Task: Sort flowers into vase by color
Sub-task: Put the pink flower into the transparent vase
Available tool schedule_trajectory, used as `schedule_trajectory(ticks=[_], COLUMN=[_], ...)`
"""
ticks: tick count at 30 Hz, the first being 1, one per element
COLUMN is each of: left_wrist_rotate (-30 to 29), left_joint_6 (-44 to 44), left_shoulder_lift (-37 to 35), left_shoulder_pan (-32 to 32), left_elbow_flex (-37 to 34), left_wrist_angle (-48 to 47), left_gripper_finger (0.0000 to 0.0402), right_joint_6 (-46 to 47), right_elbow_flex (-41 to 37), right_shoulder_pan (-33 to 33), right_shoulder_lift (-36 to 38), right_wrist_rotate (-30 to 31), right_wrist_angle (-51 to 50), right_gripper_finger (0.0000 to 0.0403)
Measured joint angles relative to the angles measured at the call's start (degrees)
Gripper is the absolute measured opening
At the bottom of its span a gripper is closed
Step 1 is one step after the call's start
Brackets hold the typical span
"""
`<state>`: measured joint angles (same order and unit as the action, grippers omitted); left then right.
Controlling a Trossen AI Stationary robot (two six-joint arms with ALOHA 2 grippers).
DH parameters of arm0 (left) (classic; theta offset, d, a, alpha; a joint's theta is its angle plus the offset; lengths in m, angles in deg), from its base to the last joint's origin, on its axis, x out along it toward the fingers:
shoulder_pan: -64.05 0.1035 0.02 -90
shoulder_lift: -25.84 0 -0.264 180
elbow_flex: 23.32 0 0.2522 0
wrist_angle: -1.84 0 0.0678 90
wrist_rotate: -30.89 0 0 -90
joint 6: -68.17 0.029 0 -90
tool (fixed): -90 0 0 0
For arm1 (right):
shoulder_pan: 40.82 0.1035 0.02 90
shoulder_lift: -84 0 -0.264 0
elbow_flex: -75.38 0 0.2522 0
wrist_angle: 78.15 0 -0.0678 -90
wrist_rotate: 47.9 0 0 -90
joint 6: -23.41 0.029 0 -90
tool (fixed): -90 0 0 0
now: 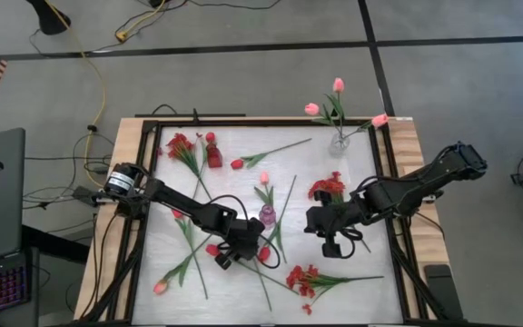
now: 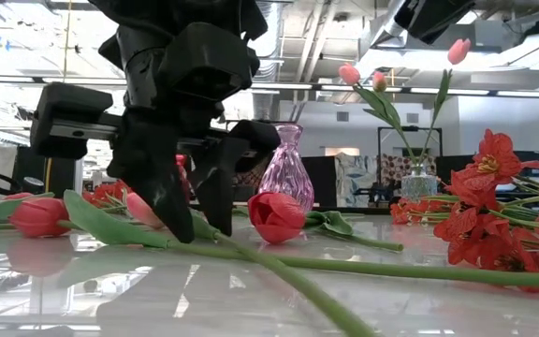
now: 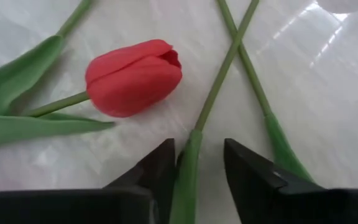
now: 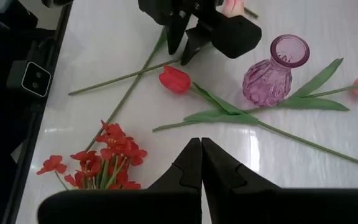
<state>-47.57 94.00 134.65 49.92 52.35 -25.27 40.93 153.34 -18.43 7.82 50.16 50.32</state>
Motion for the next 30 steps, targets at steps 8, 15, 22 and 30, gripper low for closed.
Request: schedule_trajectory(ticks=[8,15,22,30], left_wrist_rotate=[-0.8,-9.3,-20.6,-30.3], left_joint_6=[-0.3,-0.3,2.0,0.4], left_shoulder_lift=[-0.1,-0.1,-0.1,-6.2], left_shoulder_pan=[0.0,-0.7,-2.5,-3.9], left_elbow_flex=[2.2,14.7,26.8,29.7], left_wrist_angle=[-5.7,-28.6,-46.1,-53.6], left_gripper_finger=[0.0008,0.0005,0.0002,0.0001], right_joint_6=[0.7,10.3,18.9,17.7], right_elbow_flex=[0.0,0.0,0.0,0.0], right_shoulder_pan=[0.0,0.0,-0.6,-3.6], right_shoulder_lift=[0.0,0.0,0.0,0.0], right_wrist_rotate=[0.0,-0.1,-0.5,-2.6], right_wrist_angle=[0.1,-0.3,0.1,6.7], right_gripper_finger=[0.0033,0.0033,0.0034,0.0055])
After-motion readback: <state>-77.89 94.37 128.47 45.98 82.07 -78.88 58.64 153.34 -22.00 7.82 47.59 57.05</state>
